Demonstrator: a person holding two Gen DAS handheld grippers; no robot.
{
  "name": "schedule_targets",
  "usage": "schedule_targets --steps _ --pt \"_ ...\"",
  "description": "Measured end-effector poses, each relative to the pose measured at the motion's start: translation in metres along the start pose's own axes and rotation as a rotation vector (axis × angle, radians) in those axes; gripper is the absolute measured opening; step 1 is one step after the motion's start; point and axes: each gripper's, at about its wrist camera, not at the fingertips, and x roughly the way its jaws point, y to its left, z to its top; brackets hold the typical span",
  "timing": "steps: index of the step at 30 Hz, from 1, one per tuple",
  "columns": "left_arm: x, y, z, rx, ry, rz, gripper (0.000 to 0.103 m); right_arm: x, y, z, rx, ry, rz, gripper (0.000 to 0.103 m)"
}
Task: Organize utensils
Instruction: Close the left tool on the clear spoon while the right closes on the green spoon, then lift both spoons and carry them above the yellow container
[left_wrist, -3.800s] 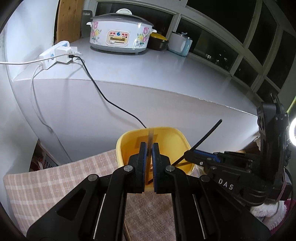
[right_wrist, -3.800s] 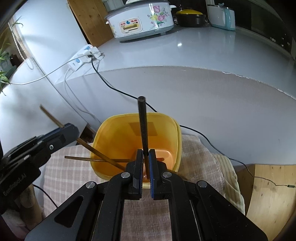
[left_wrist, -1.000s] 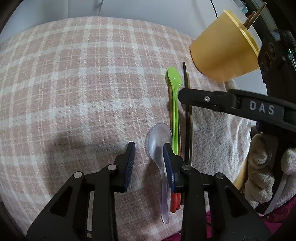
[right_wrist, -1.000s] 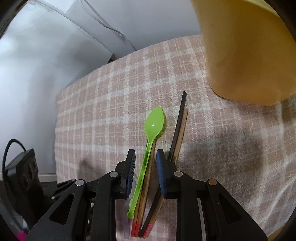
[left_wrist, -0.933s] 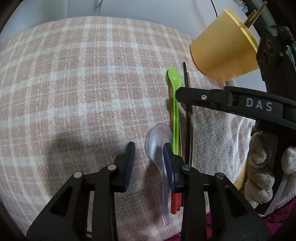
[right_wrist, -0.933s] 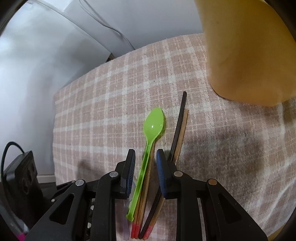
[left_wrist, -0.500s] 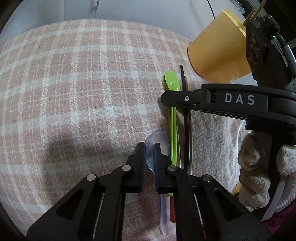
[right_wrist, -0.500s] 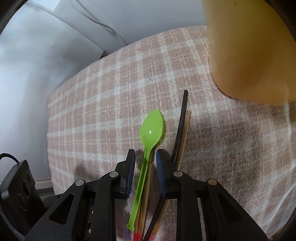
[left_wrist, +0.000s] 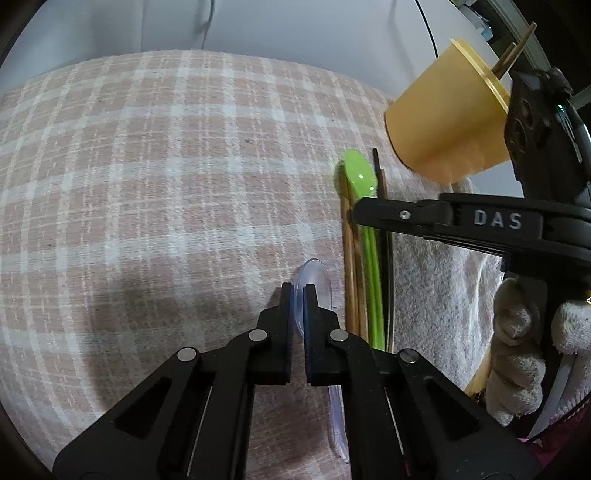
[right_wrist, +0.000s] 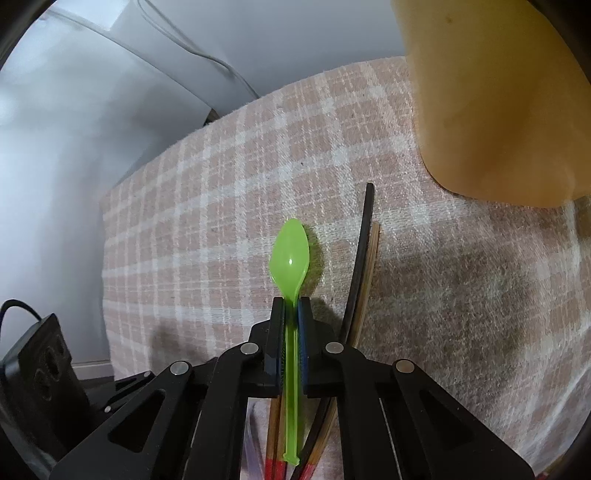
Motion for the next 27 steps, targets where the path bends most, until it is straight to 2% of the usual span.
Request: schedule_targets --steps 7,14,20,24,27 --pt "-0.005 0.012 0.002 -0.021 -0.020 0.009 0.000 -0.014 -0.005 -0.003 0.011 -0.015 0.043 0.005" --pt "-0.020 0.023 0.000 -0.041 -0.046 0.015 0.000 -0.033 -0.026 -0.007 0.074 -0.038 0.102 0.005" --pt "-0.055 0.044 0.011 -0.057 -0.086 0.028 0.000 -0.054 -0.022 -0.009 0.023 -0.060 0.084 0.005" --pt "-0.085 0.040 0.014 -0.049 -0.133 0.038 0.000 -0.070 -0.011 -0.015 -0.043 -0.073 0.089 0.005" --pt "-0.104 0.034 0.015 -0.054 -0.151 0.036 0.000 -0.086 -0.006 -0.017 -0.087 -0.116 0.085 0.005"
